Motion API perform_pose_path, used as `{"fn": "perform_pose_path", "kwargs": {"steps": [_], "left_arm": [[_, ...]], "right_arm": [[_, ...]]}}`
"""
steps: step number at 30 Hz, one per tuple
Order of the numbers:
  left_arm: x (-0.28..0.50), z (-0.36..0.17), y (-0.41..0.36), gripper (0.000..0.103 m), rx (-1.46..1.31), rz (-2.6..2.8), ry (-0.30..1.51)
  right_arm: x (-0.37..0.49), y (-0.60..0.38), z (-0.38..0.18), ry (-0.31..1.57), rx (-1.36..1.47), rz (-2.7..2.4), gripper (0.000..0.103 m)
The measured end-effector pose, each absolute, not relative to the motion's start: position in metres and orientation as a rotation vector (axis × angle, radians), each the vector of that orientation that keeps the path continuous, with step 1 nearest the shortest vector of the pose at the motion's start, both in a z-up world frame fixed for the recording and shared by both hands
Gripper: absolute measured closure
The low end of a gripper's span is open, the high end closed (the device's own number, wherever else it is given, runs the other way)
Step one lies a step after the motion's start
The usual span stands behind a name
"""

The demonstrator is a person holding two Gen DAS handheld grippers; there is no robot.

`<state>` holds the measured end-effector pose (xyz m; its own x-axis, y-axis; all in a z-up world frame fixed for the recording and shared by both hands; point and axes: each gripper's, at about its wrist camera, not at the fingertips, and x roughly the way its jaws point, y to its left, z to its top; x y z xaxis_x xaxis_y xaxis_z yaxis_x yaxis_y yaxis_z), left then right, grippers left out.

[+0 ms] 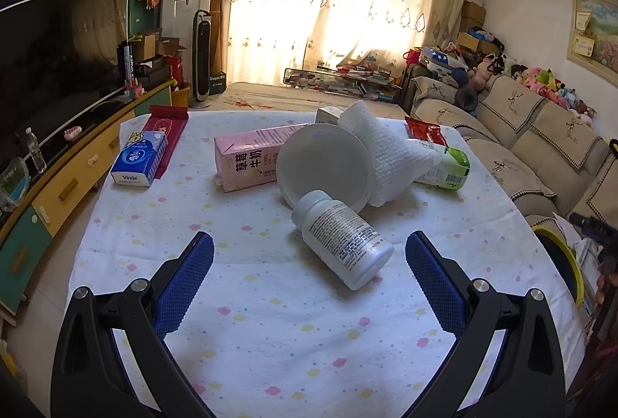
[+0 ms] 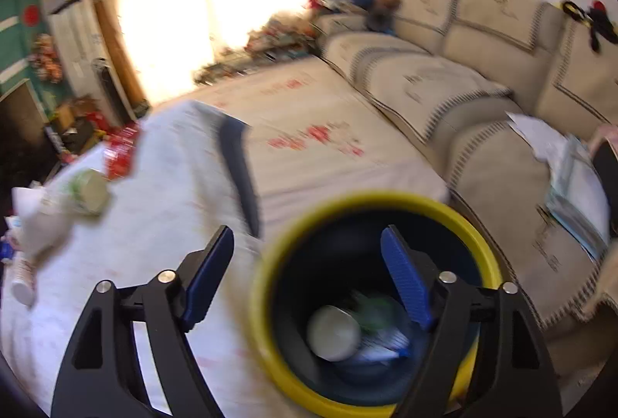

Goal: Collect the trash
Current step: 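Carry the clear jar over the bin and open the right tool, then return the right tool to the table while the left tool approaches the white pill bottle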

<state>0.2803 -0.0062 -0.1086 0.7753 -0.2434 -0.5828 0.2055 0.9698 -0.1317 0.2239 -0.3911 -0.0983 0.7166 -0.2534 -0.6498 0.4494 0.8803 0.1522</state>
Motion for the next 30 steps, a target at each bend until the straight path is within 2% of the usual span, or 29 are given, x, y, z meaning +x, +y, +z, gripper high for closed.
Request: {"fn": "perform_pose_path", "kwargs": {"steps": [8, 12, 18, 26, 30], "left_arm": [[0.289, -0.115, -0.016, 0.005, -0.044, -0.234, 0.683], [0.301, -0.12, -0.026, 0.005, -0.069, -0.268, 0.766], [0.324, -0.135, -0.05, 0.005, -0.046, -0.217, 0.867], [0.355, -0.149, -0.065, 0.005, -0.057, -0.14, 0.941], [0.364, -0.156, -0.068, 0.015, -0.057, -0.097, 0.974]], "right_arm": [[0.299, -0.287, -0.048, 0.556, 0.185, -0.088, 0.024], [0.315, -0.251, -0.048, 0.536, 0.129, -0.006, 0.024], [0.322, -0.243, -0.073, 0.625, 0.142, 0.045, 0.024], [0.318, -0.246, -0.066, 0.602, 0.165, 0.065, 0.024], [0.317, -0.241, -0.067, 0.607, 0.155, 0.083, 0.024]]}}
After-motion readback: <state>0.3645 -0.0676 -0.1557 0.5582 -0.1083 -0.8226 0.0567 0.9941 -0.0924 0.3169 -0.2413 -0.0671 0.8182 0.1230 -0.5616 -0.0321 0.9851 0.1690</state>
